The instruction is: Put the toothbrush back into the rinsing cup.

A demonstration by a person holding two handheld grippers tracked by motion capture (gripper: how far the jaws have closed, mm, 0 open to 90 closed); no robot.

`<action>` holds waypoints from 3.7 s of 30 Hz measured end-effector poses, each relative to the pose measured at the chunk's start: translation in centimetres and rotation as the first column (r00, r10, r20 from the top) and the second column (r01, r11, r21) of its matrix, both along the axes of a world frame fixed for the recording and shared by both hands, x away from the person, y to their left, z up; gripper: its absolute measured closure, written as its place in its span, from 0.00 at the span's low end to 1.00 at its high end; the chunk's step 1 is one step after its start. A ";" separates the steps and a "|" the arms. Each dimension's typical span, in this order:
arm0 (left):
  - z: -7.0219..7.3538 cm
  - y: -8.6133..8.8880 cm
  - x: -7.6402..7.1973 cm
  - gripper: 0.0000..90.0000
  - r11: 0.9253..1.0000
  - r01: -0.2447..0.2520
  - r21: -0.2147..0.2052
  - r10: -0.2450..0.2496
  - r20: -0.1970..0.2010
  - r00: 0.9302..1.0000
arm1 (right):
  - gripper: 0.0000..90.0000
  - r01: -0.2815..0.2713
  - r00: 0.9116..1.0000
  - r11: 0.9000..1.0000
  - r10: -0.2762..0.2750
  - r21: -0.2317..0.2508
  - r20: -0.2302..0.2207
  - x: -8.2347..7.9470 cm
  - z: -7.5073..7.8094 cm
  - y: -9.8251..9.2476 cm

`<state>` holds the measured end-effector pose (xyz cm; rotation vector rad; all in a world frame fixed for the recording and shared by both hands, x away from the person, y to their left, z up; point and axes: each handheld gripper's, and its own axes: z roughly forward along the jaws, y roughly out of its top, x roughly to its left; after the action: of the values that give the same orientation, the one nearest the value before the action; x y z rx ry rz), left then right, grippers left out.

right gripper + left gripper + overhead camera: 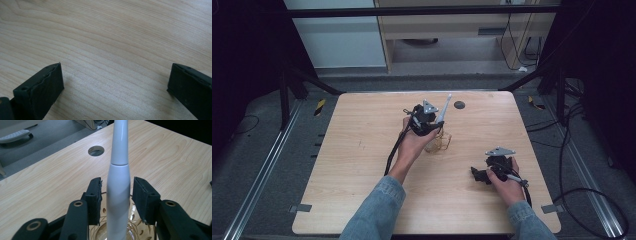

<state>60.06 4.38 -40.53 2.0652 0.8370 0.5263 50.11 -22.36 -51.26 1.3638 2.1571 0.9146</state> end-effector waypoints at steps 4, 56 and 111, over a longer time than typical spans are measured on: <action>0.0 0.0 -0.1 0.62 1.000 0.000 -0.001 0.000 0.003 1.000 | 0.00 0.000 1.000 1.000 0.000 -0.001 0.000 0.0 0.0 0.0; 1.6 1.2 -5.8 0.10 0.994 0.084 0.066 -0.085 0.013 0.996 | 0.00 0.001 1.000 1.000 -0.001 -0.001 0.000 0.0 0.0 0.0; -4.5 12.8 -5.8 0.07 0.986 -0.113 0.125 0.131 -0.153 0.980 | 0.00 0.002 1.000 1.000 -0.002 0.002 -0.001 0.0 0.0 0.0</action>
<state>54.25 17.23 -45.05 2.1941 1.0552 0.4892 50.11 -22.33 -51.26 1.3675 2.1556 0.9161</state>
